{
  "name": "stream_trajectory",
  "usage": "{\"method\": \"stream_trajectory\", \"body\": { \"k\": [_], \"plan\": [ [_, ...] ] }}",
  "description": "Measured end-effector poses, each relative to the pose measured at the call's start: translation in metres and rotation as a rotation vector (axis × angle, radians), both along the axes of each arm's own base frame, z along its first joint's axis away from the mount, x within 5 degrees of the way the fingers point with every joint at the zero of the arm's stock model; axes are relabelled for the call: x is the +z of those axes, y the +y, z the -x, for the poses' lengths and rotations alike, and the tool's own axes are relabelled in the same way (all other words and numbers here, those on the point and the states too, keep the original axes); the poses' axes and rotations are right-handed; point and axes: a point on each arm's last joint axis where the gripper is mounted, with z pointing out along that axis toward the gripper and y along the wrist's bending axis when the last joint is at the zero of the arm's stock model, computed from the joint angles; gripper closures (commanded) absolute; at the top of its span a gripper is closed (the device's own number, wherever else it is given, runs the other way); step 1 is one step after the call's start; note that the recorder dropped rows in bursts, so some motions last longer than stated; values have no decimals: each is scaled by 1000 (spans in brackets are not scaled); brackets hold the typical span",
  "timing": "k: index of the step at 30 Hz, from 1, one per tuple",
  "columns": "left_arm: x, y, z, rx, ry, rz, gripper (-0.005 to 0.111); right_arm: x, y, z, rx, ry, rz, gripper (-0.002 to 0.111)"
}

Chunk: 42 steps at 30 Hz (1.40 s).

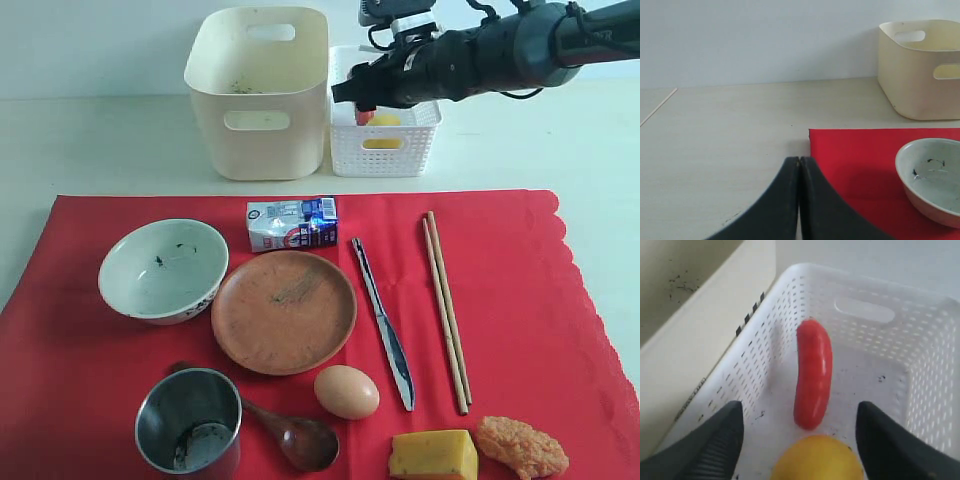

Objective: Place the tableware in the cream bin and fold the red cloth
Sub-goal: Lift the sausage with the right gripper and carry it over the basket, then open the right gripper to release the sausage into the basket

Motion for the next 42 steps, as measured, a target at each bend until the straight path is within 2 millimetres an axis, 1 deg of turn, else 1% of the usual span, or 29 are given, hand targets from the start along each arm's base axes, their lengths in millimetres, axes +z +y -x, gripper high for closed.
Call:
{"method": "stream_trajectory", "body": {
  "k": [5, 8, 12, 16, 23, 25, 28, 30, 33, 36, 37, 42],
  "plan": [
    [0, 0, 0, 0, 0, 0, 104, 0, 0, 1, 0, 8, 3, 38],
    [0, 0, 0, 0, 0, 0, 104, 6, -1, 3, 0, 36, 13, 38],
    [0, 0, 0, 0, 0, 0, 104, 26, -4, 10, 0, 70, 25, 38],
    [0, 0, 0, 0, 0, 0, 104, 49, -8, 18, 16, 91, 73, 38],
    [0, 0, 0, 0, 0, 0, 104, 95, -19, 40, 29, 130, 173, 39],
    [0, 0, 0, 0, 0, 0, 104, 107, -23, 47, 23, 158, 188, 45],
    [0, 0, 0, 0, 0, 0, 104, 125, -29, 61, 13, 201, 205, 62],
    [0, 0, 0, 0, 0, 0, 104, 135, -33, 70, 9, 220, 217, 75],
    [0, 0, 0, 0, 0, 0, 104, 143, -39, 86, 5, 257, 226, 92],
    [0, 0, 0, 0, 0, 0, 104, 144, -43, 105, 3, 294, 201, 105],
    [0, 0, 0, 0, 0, 0, 104, 143, -45, 113, 3, 306, 193, 108],
    [0, 0, 0, 0, 0, 0, 104, 139, -57, 156, 2, 349, 153, 108]
  ]
}}
